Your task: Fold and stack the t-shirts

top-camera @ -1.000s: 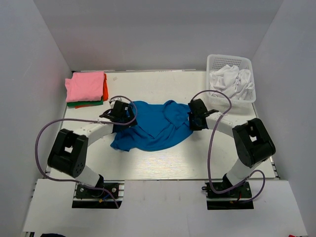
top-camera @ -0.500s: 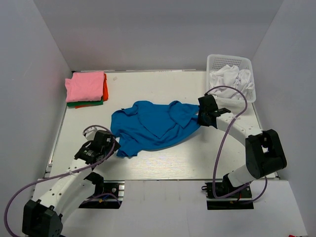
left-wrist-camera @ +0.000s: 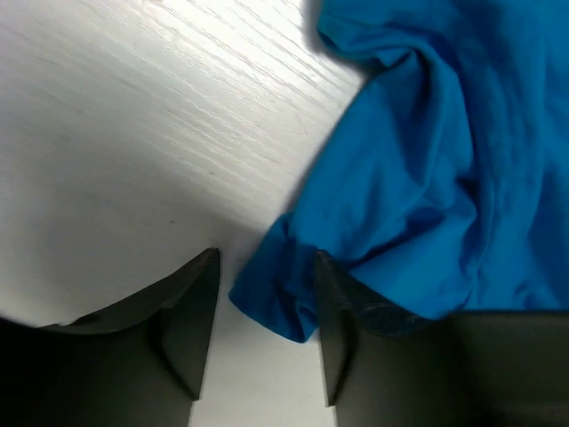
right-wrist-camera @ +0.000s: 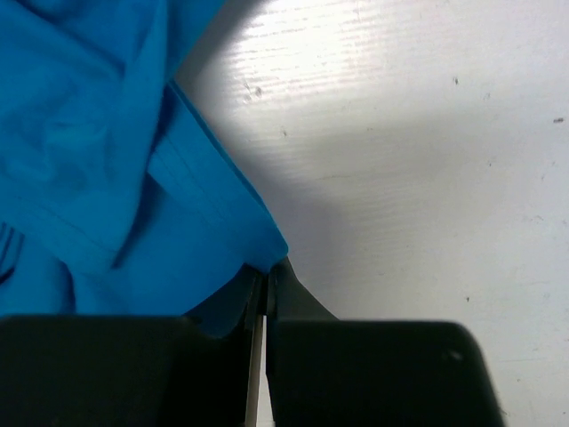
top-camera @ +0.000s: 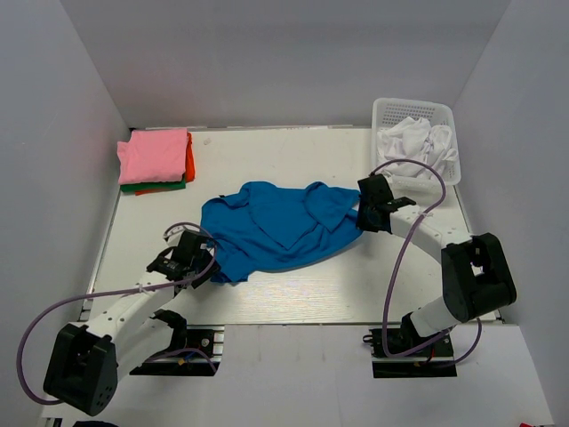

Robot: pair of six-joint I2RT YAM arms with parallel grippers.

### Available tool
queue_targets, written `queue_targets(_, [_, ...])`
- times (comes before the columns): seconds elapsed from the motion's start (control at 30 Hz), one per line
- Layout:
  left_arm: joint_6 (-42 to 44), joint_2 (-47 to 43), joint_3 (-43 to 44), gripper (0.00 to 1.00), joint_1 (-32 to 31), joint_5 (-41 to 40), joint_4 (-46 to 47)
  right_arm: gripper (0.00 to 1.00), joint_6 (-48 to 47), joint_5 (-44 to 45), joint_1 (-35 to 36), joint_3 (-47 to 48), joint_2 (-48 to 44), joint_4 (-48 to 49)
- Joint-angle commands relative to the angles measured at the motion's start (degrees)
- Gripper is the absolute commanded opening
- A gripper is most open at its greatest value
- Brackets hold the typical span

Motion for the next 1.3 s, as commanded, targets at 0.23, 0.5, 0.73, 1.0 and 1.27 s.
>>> queue_targets(0.23, [4.46, 1.46, -2.11, 0.44, -0.72, 9.92, -1.01, 0.0, 0.17, 0.69, -0.92, -1.98, -2.68, 0.52])
queue_targets(0.5, [6.13, 6.99, -2.82, 0.25, -0.72, 12.91, 3.03, 0.0, -0.09, 0.6, -0.93, -2.51, -2.5, 0.88])
queue_targets(0.73, [9.2, 11.29, 0.34, 0.07, -1.25, 11.51, 2.34, 0.0, -0.62, 0.42, -1.01, -2.42, -2.5, 1.23])
queue_targets(1.0, [10.88, -1.86, 8.69, 0.0, -1.25, 9.48, 0.83, 0.0, -1.15, -0.37, -1.1, -1.55, -6.71, 2.9])
queue_targets(1.27, [14.74, -17.43, 22.65, 0.0, -1.25, 0.19, 6.97, 0.0, -1.93, -0.72, -1.62, 6.25, -19.01, 6.93])
